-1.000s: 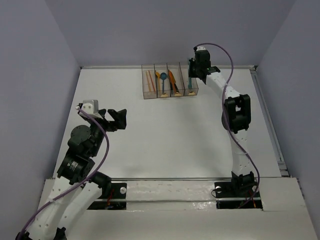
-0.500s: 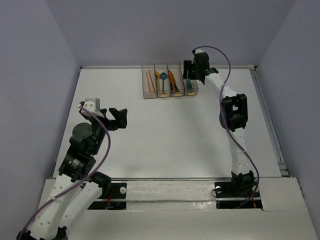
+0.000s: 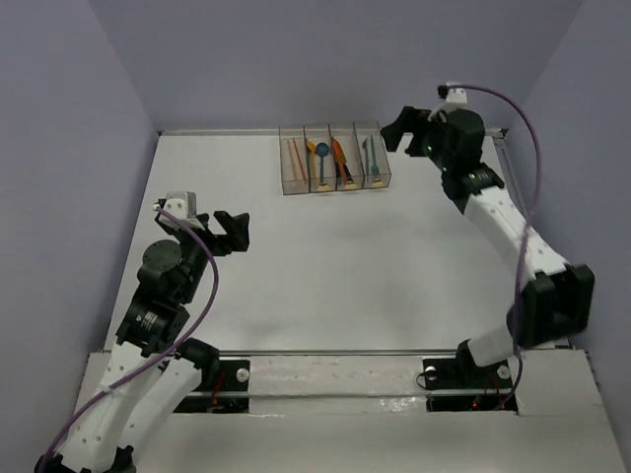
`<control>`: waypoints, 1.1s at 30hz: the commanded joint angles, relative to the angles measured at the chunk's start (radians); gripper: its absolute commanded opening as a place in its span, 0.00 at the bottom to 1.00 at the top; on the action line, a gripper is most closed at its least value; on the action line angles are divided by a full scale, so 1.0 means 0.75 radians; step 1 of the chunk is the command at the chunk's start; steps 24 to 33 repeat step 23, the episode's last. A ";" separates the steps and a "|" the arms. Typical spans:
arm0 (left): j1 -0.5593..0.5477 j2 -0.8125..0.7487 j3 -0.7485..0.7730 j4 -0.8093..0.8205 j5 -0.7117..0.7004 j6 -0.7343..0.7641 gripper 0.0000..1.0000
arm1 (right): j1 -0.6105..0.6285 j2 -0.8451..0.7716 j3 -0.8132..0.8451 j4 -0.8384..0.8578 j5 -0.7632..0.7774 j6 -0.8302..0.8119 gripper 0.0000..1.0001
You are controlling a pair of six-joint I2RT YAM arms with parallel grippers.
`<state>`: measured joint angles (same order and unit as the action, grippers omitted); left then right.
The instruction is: Sort the eating utensils into containers
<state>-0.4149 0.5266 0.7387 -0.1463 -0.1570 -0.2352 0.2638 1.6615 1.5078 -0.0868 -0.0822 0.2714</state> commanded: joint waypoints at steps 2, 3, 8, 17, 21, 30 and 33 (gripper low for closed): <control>0.009 0.012 0.015 0.056 0.042 0.017 0.99 | 0.006 -0.673 -0.670 0.459 -0.150 0.176 1.00; 0.021 0.008 0.023 0.056 0.040 0.009 0.99 | 0.006 -0.770 -0.849 0.494 -0.150 0.188 1.00; 0.021 -0.025 0.074 0.068 0.015 -0.036 0.99 | 0.006 -1.296 -1.190 0.372 -0.073 0.219 1.00; 0.021 -0.115 0.017 0.138 -0.014 -0.102 0.99 | 0.006 -1.882 -1.499 0.089 0.279 0.237 1.00; 0.021 -0.093 -0.026 0.158 0.035 -0.112 0.99 | 0.006 -1.756 -1.471 0.150 0.194 0.254 1.00; 0.021 -0.091 -0.011 0.170 0.056 -0.098 0.99 | 0.006 -1.656 -1.413 0.151 0.183 0.235 1.00; 0.021 -0.091 -0.011 0.170 0.056 -0.098 0.99 | 0.006 -1.656 -1.413 0.151 0.183 0.235 1.00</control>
